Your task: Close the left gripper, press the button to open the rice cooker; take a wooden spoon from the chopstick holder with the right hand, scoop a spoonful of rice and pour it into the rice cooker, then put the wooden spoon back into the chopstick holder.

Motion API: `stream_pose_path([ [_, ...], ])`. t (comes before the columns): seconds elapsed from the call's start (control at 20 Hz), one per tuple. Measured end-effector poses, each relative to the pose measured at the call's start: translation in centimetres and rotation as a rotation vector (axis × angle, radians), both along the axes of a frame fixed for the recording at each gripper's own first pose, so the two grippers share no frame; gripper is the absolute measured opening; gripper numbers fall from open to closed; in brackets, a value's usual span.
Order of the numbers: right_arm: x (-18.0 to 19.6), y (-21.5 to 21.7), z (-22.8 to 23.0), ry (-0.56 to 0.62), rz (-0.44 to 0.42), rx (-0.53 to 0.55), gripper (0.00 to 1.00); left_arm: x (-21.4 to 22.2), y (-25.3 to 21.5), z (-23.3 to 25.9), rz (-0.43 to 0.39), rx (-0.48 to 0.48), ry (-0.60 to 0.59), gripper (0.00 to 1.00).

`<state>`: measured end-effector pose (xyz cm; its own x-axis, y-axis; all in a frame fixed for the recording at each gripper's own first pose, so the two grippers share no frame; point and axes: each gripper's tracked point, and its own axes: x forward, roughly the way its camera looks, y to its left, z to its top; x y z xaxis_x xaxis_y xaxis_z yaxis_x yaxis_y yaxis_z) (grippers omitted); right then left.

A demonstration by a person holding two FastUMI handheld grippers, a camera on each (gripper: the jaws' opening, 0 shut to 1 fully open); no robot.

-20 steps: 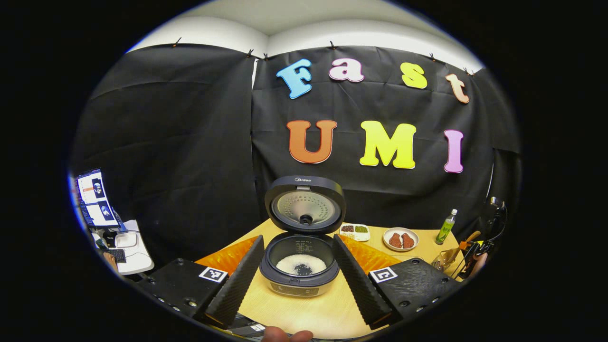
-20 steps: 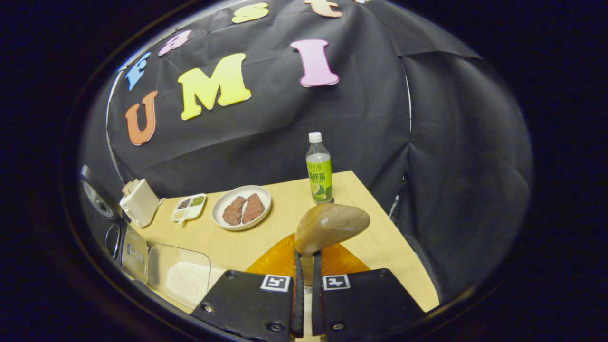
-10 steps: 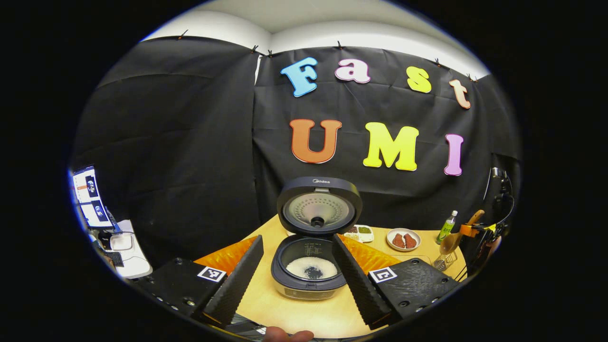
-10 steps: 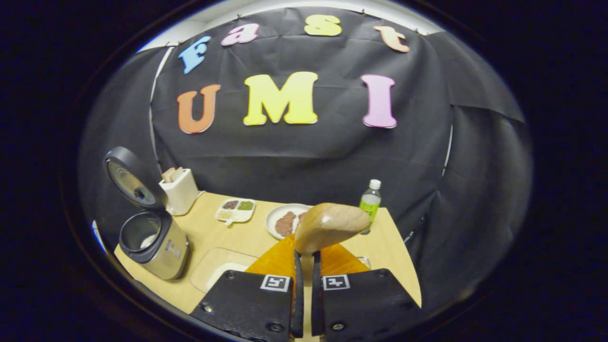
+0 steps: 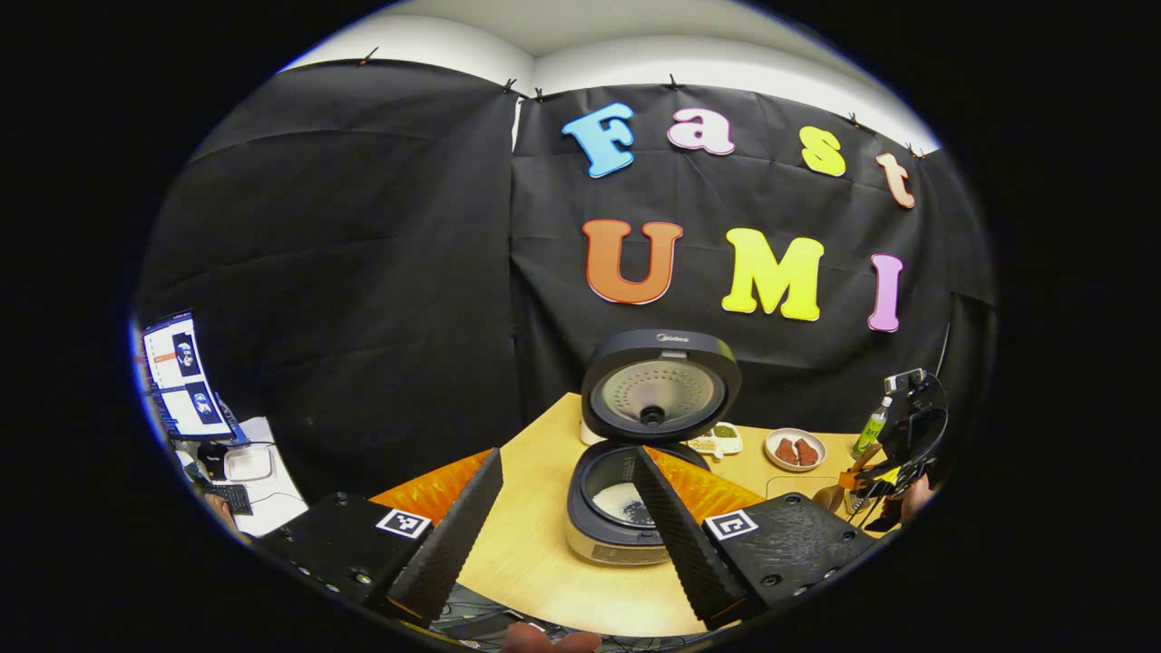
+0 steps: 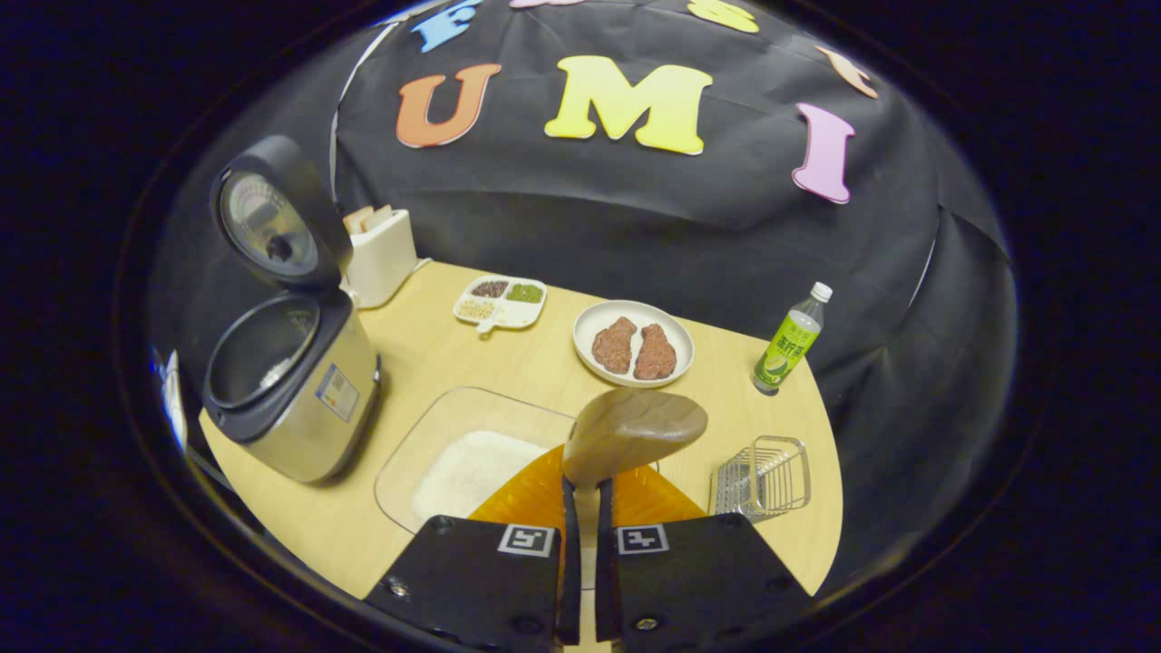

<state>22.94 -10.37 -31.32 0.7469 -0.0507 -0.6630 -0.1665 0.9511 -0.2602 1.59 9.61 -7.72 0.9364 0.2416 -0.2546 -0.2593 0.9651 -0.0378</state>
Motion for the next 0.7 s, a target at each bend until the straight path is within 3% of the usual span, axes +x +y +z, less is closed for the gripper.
stream_pose_path([
  [0.25,0.7,1.7,-2.1,-0.008,0.010,-0.061,0.12,-1.0,1.9,-0.6,0.065,-0.018,0.027,0.95],
  [0.5,0.2,5.3,-3.8,0.038,-0.008,0.092,0.12,-1.4,2.3,-0.5,0.078,0.003,0.038,0.95],
  [0.7,-0.3,7.4,-3.9,0.097,-0.071,0.317,0.12,-1.4,2.5,-0.8,0.088,0.000,0.051,0.95],
])
